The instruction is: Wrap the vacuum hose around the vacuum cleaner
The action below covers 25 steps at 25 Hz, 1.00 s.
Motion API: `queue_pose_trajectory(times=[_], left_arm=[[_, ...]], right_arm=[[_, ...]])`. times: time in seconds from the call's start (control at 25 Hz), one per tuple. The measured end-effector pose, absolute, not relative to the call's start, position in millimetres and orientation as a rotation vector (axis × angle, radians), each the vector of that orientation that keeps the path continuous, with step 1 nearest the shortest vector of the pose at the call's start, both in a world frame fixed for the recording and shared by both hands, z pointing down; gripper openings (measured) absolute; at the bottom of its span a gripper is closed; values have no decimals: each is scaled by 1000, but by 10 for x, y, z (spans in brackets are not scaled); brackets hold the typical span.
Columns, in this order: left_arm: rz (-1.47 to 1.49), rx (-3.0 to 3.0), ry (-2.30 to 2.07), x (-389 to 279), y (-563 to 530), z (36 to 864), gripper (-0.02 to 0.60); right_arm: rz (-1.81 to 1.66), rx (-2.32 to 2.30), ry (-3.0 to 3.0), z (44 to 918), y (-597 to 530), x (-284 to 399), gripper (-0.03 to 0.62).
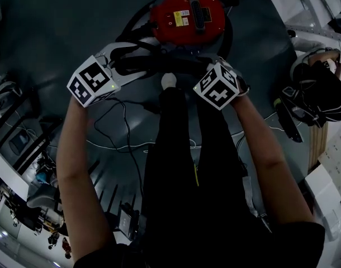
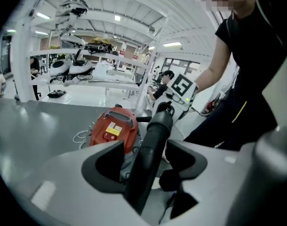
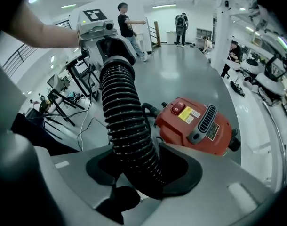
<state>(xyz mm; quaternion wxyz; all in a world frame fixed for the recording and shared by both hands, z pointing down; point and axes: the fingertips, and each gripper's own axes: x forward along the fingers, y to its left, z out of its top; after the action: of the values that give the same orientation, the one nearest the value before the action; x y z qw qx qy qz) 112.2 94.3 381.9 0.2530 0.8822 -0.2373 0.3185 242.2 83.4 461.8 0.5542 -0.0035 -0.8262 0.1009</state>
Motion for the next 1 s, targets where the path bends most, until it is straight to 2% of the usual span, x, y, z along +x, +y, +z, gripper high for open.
queue_pose_trajectory(times=[0.84, 1.0], left_arm=[[783, 2180, -1095, 757, 754, 3842, 281], [666, 2080, -1159, 778, 678, 3879, 251]], right_arm=[[402, 362, -1933, 4707, 652, 2163, 224], [397, 423, -1937, 4703, 590, 2114, 225]])
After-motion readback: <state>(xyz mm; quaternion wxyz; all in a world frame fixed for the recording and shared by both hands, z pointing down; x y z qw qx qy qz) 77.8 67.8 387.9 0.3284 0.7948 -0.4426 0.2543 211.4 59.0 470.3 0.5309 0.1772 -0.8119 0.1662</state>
